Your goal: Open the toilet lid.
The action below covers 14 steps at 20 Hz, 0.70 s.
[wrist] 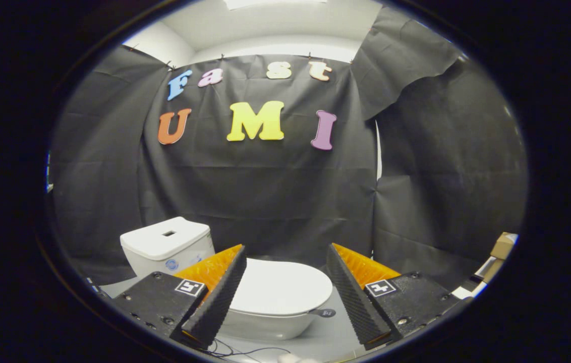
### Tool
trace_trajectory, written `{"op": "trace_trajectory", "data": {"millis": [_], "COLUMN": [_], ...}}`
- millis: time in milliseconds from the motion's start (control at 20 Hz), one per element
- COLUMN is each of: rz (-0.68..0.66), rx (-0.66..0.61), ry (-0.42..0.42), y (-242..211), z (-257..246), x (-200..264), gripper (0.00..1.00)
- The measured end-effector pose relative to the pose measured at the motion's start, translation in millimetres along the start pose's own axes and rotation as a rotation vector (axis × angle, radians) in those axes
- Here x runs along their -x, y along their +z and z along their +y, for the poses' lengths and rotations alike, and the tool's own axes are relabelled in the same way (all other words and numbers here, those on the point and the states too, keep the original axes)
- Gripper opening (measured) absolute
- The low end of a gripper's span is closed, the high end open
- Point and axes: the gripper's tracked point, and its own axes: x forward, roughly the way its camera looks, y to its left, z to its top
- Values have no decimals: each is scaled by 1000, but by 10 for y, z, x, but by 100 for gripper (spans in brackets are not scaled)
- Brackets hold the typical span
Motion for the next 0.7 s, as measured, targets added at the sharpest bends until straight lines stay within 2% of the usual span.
{"op": "trace_trajectory", "data": {"millis": [400, 550, 700], "rz": [22, 40, 115], "rx": [-37, -80, -159], "ry": [-2, 6, 50], "y": [-3, -12, -194], "z": [-161, -281, -380], "x": [-288, -502, -776], "gripper": [100, 100, 100]}}
